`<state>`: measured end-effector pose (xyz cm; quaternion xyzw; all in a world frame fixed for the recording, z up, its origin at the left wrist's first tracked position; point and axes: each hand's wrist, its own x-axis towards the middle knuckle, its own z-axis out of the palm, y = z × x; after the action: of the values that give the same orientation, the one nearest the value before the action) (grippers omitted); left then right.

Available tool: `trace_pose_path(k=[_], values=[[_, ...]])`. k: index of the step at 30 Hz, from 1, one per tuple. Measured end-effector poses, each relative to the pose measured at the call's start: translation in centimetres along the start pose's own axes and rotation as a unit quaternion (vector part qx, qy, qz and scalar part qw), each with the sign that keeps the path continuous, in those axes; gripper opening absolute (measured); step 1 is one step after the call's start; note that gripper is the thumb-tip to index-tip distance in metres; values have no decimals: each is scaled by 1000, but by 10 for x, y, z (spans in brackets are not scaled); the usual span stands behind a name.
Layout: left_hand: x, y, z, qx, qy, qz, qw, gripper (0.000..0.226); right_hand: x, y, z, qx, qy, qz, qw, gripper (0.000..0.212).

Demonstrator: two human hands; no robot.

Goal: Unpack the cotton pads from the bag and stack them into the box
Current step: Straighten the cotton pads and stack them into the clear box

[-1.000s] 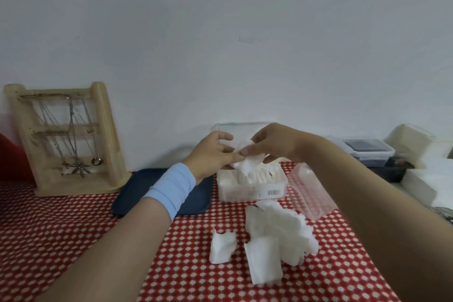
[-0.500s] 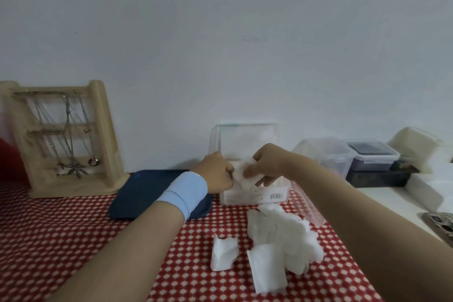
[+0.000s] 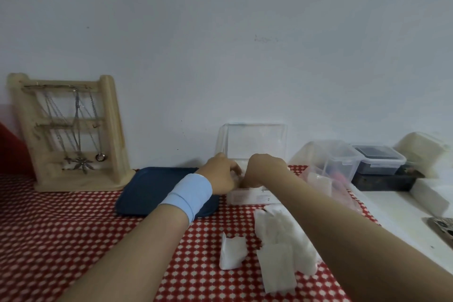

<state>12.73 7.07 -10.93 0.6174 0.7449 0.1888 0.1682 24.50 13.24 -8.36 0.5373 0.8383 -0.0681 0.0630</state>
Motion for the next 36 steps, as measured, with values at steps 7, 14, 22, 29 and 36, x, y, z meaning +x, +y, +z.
trace_pose_path(k=[7, 14, 22, 29, 36], values=[[-10, -6, 3, -13, 25, 39, 999, 41, -16, 4, -21, 159, -139, -1, 977, 27], [-17, -1, 13, 46, -31, 73, 996, 59, -12, 9, -15, 206, -115, 3, 972, 29], [-49, 13, 1, -18, 62, 59, 996, 52, -45, 34, -11, 174, 103, -109, 973, 25], [-105, 7, 7, 47, -104, -89, 990, 41, -82, 10, 22, 28, -81, -203, 975, 32], [-126, -3, 22, 19, -104, -95, 990, 30, -92, 2, 48, 22, -90, -214, 972, 26]])
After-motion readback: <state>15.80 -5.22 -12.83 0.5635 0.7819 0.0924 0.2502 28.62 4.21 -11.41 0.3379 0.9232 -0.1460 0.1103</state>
